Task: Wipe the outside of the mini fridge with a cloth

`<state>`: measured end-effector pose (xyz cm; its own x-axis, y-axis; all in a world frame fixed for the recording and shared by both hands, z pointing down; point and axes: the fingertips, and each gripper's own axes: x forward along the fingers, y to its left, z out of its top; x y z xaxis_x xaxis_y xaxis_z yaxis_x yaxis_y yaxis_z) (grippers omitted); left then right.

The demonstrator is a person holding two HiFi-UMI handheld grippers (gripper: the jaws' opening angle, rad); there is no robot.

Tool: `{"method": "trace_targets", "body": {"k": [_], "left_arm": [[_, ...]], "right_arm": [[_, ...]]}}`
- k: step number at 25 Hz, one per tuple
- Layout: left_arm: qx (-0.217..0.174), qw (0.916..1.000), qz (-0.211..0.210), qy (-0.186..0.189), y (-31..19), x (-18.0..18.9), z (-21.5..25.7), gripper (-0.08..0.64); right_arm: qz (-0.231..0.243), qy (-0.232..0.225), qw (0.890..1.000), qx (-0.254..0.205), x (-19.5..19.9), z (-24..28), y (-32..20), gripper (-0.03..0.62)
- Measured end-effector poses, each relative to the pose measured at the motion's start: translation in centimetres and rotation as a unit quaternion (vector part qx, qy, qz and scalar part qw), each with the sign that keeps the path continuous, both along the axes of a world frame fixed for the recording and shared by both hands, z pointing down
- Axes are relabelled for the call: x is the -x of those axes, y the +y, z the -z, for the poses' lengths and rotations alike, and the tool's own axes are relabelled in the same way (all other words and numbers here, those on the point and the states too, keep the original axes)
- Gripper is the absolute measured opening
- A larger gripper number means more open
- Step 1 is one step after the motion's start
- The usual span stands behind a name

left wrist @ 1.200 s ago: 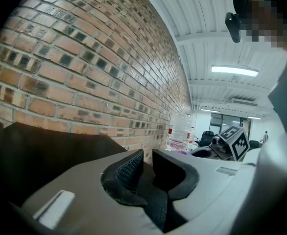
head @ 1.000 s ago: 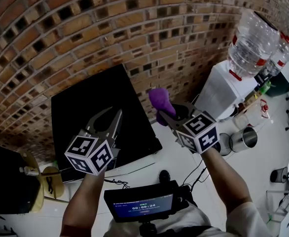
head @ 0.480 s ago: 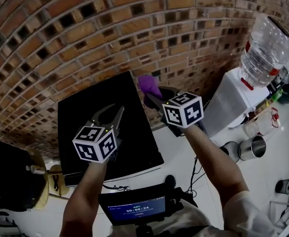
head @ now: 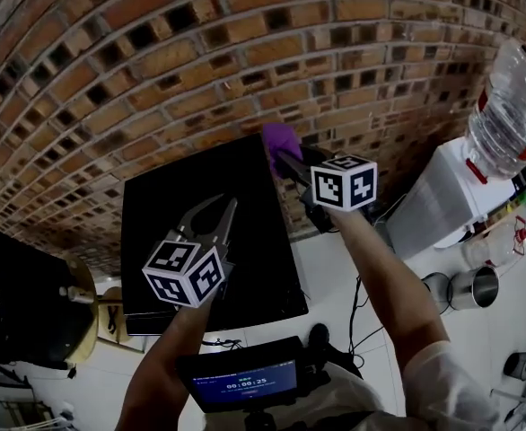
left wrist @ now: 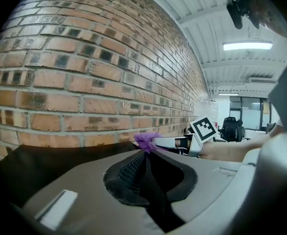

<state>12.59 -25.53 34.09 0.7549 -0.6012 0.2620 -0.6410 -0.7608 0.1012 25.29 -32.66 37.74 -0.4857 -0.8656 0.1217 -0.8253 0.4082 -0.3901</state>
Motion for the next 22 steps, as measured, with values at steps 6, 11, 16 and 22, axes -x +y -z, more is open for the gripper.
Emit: {"method": "trace_targets", "body": {"k": [6,11,16,22], "left_arm": [[0.007,1.0000,0.003,-0.004,-0.2,0.0,-0.3,0.032],[0.009,0.9999,0.003,-0.007,-0.2,0.0,-0.3,0.032],[0.009,0.9999,0.006,-0.006,-0.3,0.0,-0.3,0.032],[0.009,0.9999,0.007,-0.007,-0.3,0.0,-0.3,0.028]], "right_arm": [[0.036,0.019,0.999,-0.001,1.4,-2.1,-1.1,0.120],[0.044,0.014,0.998,0.035,1.3,-5.1,-1.4,0.120],[0.045,0.011,0.996,0.079,1.4,-8.6,-1.4,0.118],[0.053,0.042,0.992,0.108,1.5,-11.7,-1.4,0.118]]}}
